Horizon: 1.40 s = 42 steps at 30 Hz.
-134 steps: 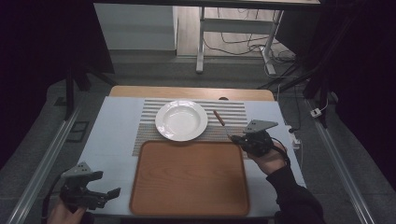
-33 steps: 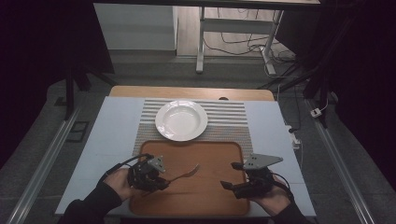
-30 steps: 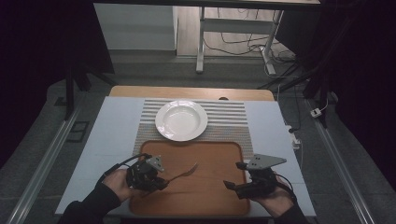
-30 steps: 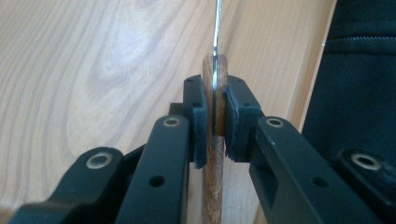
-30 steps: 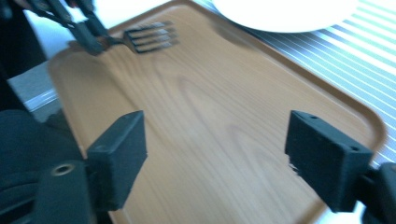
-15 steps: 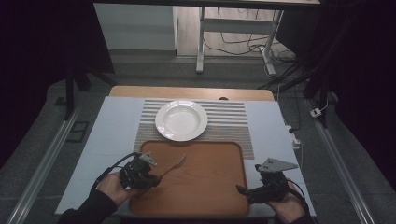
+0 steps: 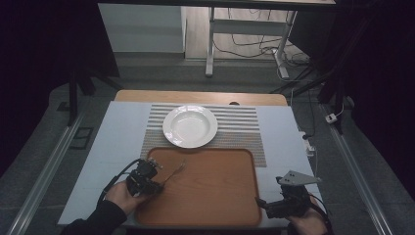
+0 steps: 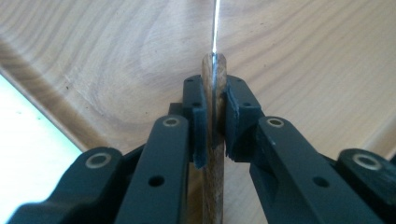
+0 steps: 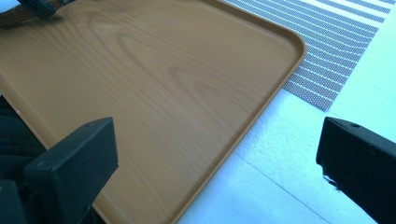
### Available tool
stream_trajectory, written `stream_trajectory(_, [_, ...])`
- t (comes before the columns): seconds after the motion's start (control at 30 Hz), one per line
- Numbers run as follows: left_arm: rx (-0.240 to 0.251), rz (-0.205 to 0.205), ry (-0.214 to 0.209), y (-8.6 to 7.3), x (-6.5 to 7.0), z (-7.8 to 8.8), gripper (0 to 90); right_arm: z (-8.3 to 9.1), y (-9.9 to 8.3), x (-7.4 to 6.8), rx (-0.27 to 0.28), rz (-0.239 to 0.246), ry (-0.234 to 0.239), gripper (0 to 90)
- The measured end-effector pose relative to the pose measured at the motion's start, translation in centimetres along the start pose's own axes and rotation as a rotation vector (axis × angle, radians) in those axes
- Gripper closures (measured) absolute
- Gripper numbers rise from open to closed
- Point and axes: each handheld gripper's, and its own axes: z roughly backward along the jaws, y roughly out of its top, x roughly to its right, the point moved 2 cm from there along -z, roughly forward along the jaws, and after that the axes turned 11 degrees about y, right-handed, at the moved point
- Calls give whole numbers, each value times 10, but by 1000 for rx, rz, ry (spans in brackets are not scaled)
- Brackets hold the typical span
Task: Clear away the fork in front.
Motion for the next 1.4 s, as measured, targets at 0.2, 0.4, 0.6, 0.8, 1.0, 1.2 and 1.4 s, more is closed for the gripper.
stream_trajectory(0.2, [-2, -7, 4, 1, 0, -3, 776, 3, -2, 2, 10, -26, 4, 0])
stream_trajectory(0.4, [86, 28, -36, 5, -9, 9, 732, 3, -2, 3, 3, -38, 4, 0])
stream_trajectory(0.6, [167, 17, -60, 21, -17, 15, 883, 0, -2, 3, -16, -35, 2, 0])
stream_trajectory(0.8, [207, -3, -73, 39, -21, 11, 888, -1, -2, 3, -35, -33, 3, 0])
stream_trajectory(1.0, [215, 34, -125, 53, -28, -1, 888, -3, -2, 3, -50, -30, 6, 0])
stream_trajectory(1.2, [203, 44, -120, 62, -30, -11, 888, -3, -2, 4, -57, -33, 10, 0])
stream_trajectory(1.4, [169, 19, -128, 69, -22, -19, 888, -4, -2, 4, -67, -31, 10, 0])
